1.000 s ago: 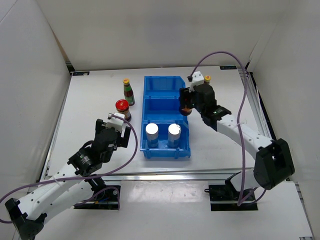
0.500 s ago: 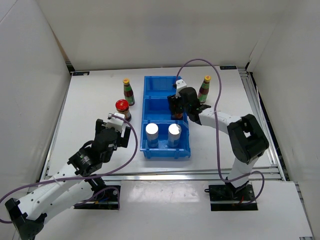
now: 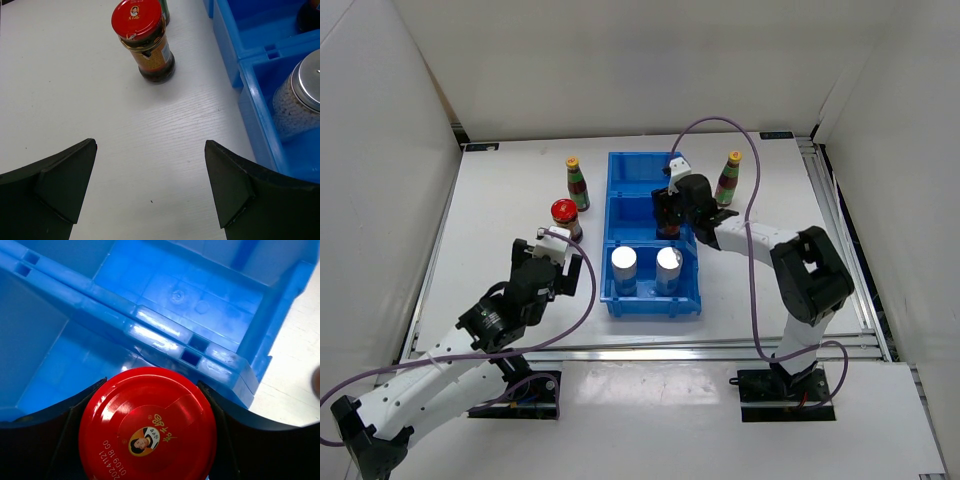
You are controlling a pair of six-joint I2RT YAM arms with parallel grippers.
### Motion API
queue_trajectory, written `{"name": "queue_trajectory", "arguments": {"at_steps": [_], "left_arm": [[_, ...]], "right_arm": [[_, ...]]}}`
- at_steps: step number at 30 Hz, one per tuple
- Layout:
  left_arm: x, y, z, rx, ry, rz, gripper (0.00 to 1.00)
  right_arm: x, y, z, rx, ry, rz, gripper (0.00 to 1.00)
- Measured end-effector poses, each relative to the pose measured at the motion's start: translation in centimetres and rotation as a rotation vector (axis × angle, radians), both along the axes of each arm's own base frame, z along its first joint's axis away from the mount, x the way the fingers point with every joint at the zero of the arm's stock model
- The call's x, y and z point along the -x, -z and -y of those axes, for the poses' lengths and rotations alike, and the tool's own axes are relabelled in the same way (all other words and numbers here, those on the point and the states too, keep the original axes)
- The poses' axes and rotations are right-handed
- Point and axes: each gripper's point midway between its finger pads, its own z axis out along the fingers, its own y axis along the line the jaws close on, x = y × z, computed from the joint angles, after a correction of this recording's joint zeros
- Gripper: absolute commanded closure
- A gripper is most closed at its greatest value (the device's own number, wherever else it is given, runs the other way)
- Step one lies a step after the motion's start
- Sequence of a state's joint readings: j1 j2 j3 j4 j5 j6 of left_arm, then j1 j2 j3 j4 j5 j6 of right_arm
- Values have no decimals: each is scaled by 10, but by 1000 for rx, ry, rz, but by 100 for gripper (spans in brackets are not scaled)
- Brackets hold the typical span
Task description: Organize the condiment bottles
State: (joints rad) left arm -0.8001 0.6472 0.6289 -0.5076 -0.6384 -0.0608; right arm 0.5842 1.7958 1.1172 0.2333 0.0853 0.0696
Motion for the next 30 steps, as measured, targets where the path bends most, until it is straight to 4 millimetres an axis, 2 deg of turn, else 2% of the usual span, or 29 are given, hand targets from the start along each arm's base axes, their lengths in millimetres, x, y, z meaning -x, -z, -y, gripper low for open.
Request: {"name": "queue_trajectory", "arguments": {"at_steps": [2, 5, 6, 7, 8, 13, 15, 17, 20, 24, 27, 30], "left_arm": [[0, -1, 0, 2, -1, 3, 0], [-1, -1, 1, 9, -4, 5, 0], [-1, -1, 0, 9, -9, 5, 0], [-1, -1, 0, 10, -13, 5, 0], [-1, -1, 0, 11, -16, 4, 0], [-3, 1, -2, 9, -39, 1, 0], [-4, 3, -3, 2, -50, -5, 0], [-5, 6, -4, 0, -62, -12, 0], [-12, 5, -5, 10, -90, -13, 0], [-40, -13, 0, 89, -117, 17, 0], [-67, -26, 3, 181, -119, 42, 0], [-93, -31, 4, 288, -92, 54, 0]], "right_arm": [[0, 0, 1, 18, 14, 7, 23], [-3, -12, 0, 44, 31, 24, 21], [-5, -23, -2, 47, 35, 43, 11], [-9, -38, -6, 40, 43, 76, 8], [-14, -55, -8, 36, 54, 113, 0], [-24, -161, -11, -50, 177, 288, 0], [-19, -192, -4, -94, 256, 325, 0], [-7, -209, 9, -131, 340, 323, 0], [24, -212, 28, -192, 433, 285, 0], [74, -176, 62, -208, 457, 290, 0], [80, -148, 82, -162, 483, 272, 0], [73, -144, 93, -157, 509, 288, 0]]}}
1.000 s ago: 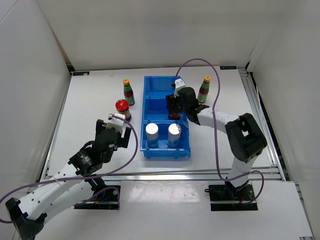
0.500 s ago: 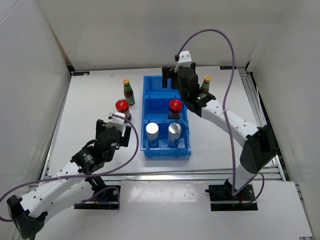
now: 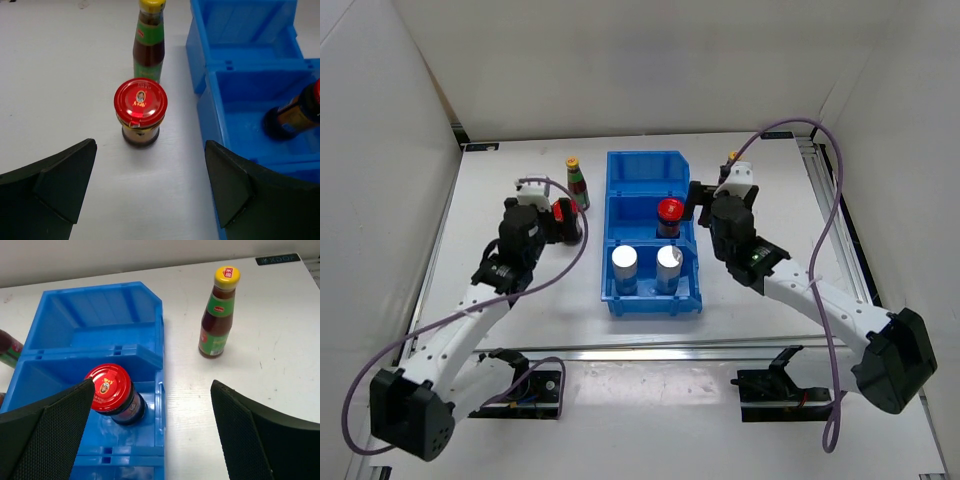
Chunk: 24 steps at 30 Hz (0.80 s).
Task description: Organize the condiment bottles
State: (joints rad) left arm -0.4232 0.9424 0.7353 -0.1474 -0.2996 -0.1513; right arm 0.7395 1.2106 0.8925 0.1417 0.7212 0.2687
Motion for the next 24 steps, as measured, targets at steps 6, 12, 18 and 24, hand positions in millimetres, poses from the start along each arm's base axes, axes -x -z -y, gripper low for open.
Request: {"name": "queue_trajectory", "arguments": {"at_steps": [6, 12, 18, 24], "left_arm": [[-38, 17, 13, 95, 114, -17, 0], [-57, 33, 31, 113, 202, -44, 0], [-68, 47, 29, 87, 196, -54, 0], [-77, 59, 23, 62, 161, -47, 0]], "right_arm": [[-7, 13, 9, -15, -9, 7, 0], [-16, 24, 26, -47, 6, -9, 0], [-19, 26, 28, -91, -4, -13, 0], [-19, 28, 27, -120, -21, -20, 0]]}}
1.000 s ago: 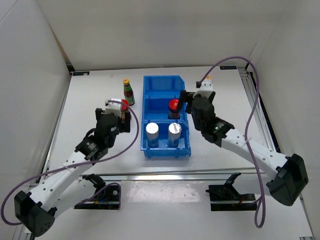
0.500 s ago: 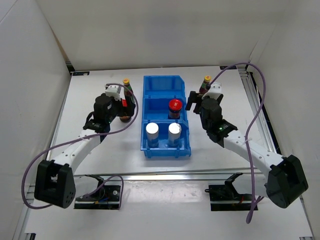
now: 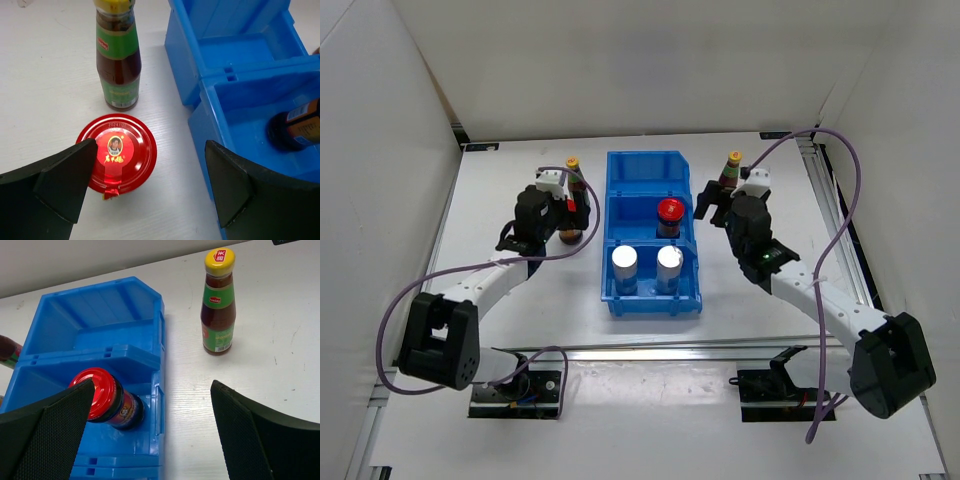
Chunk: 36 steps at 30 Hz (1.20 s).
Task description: Organize the condiment bottles
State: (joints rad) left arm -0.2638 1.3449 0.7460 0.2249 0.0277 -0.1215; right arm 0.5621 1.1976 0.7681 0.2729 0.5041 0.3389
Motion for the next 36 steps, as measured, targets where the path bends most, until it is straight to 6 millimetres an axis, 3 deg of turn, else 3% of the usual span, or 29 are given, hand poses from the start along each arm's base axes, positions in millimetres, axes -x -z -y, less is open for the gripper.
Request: {"name": "queue_trajectory", "arguments": {"at_steps": [15, 19, 26, 36], "left_arm": [[-23, 3, -7, -3, -57, 59, 0], [-16, 1, -12, 2, -84, 37, 0], [14, 1, -23, 6, -112, 17, 0], [20, 54, -37, -53, -159, -152, 0]], "right_arm": [[-6, 13, 2, -43, 0, -31, 0], [-6, 18, 1, -40, -7, -45, 0], [-6, 18, -1, -47, -12, -47, 0], [-6, 18, -1, -57, -12, -49, 0]]}}
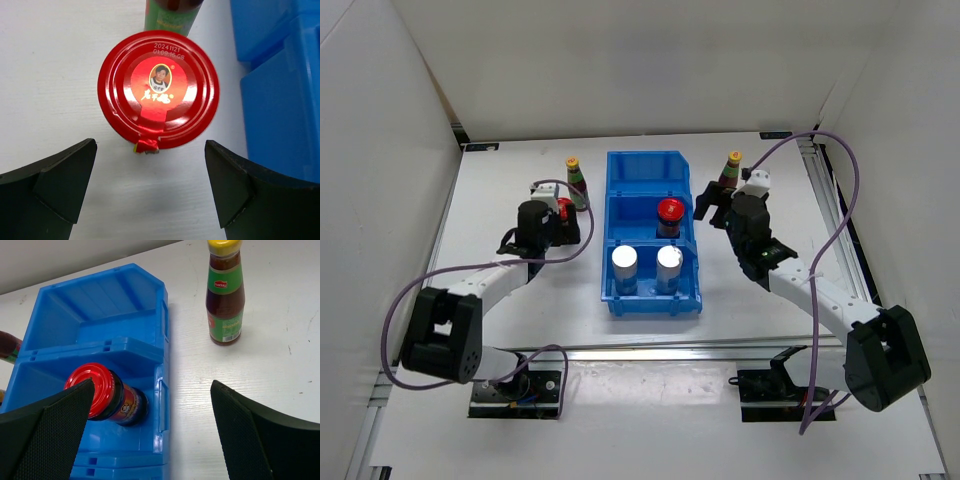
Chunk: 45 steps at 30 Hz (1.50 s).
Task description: Organize the condiment bottles
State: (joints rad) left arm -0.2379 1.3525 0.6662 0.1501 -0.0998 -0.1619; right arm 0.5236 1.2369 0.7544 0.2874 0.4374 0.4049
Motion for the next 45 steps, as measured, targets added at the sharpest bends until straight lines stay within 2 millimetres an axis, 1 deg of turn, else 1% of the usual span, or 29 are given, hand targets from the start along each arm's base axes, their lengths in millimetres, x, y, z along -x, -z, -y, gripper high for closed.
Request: {"name": "queue_trajectory", "arguments": {"at_steps": [2, 5, 9, 15, 19, 23, 29, 35, 36, 39, 40, 42, 45], "left_arm": [[-3, 10, 0, -7, -4, -38, 0], [-8, 13, 1, -11, -6, -55, 0], [-18, 6, 2, -11, -12, -41, 0], [-26, -2, 1, -10, -26, -5, 0], [-29, 3, 0, -17, -35, -11, 0], [-37, 8, 1, -24, -41, -22, 0], [-46, 4, -2, -33, -64, -7, 1], [-55, -9, -1, -26, -72, 29, 11], [-56, -10, -1, -25, -71, 34, 15], [-58, -9, 1, -22, -68, 36, 21], [-58, -9, 1, -23, -67, 35, 26], [-58, -9, 1, -26, -65, 36, 33], [-58, -9, 1, -24, -62, 37, 34]], "right_arm": [[0, 0, 1, -4, 3, -1, 0], [-1, 0, 2, -8, 7, -2, 0], [-2, 0, 2, -15, 0, -3, 0], [-2, 1, 2, -20, -5, -7, 0], [-3, 4, 2, -23, -6, -15, 0], [-4, 9, 0, -25, -14, -28, 0], [-4, 13, -3, -29, -24, -40, 0], [-4, 16, -5, -29, -34, -51, 0], [-4, 17, -6, -29, -37, -51, 0], [-4, 17, -5, -30, -35, -51, 0], [-4, 17, -4, -31, -34, -51, 0], [-5, 17, -4, -31, -32, -52, 0], [-5, 16, -3, -35, -30, -52, 0]]}}
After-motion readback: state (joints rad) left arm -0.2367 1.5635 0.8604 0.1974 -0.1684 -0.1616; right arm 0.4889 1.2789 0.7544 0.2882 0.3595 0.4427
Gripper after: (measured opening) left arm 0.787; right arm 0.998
